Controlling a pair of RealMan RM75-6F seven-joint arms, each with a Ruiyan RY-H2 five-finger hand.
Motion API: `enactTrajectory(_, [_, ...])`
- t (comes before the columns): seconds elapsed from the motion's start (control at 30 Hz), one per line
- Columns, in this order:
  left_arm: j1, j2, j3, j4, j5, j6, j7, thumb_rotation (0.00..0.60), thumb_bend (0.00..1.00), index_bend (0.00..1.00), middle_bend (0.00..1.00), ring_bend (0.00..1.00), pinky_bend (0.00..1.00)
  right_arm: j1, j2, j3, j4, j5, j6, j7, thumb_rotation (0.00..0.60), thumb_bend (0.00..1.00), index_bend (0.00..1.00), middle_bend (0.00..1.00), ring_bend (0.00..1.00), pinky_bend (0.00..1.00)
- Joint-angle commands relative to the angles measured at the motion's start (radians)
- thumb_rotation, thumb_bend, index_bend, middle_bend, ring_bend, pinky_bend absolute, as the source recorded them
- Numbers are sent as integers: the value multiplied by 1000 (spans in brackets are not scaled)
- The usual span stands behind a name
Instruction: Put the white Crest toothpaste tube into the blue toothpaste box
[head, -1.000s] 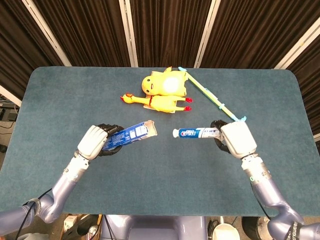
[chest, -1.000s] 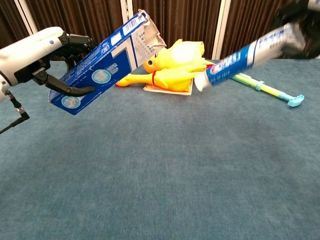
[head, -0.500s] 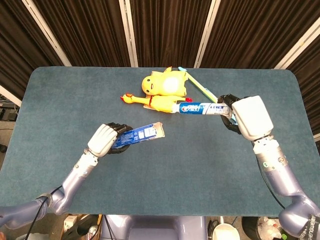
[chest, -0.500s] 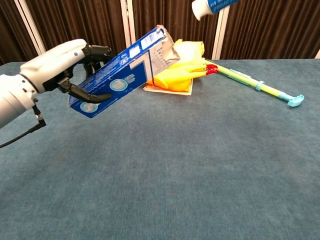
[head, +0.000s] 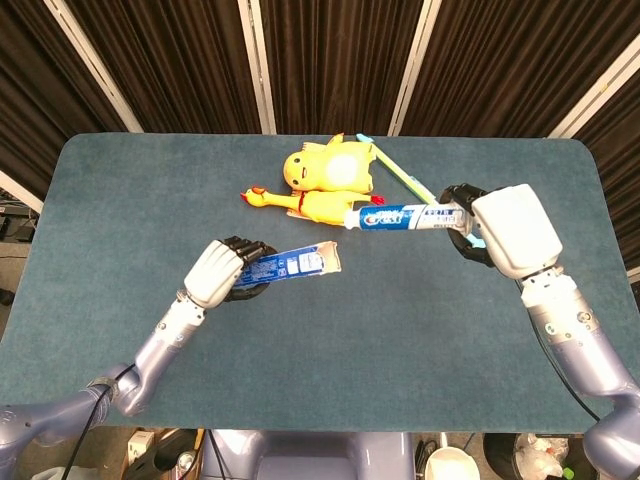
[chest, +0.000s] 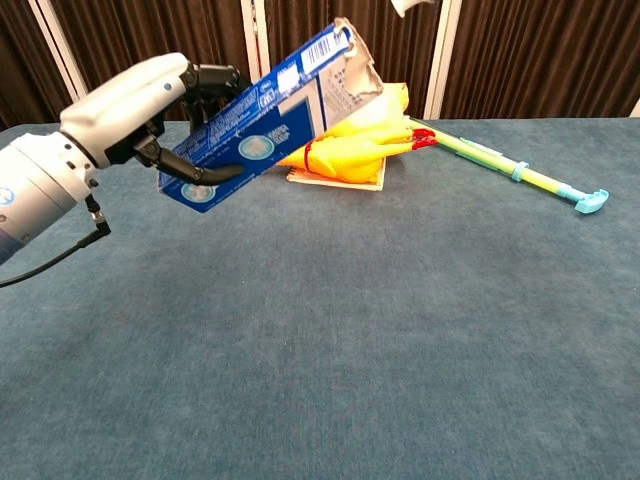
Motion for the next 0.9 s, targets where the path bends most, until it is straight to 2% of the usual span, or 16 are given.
enactTrajectory(0.03, [2, 5, 1, 16, -3, 11, -12, 600, 401, 398, 566, 533, 547, -8, 18, -10, -8, -12, -6, 21, 600, 635, 1000, 863, 787, 752])
enactTrajectory(0.9, [-8, -10, 20, 71, -13, 35, -40, 600, 402, 398, 566, 532, 547, -10, 64, -36, -78, -46, -4, 52, 600, 635, 1000, 864, 787, 752])
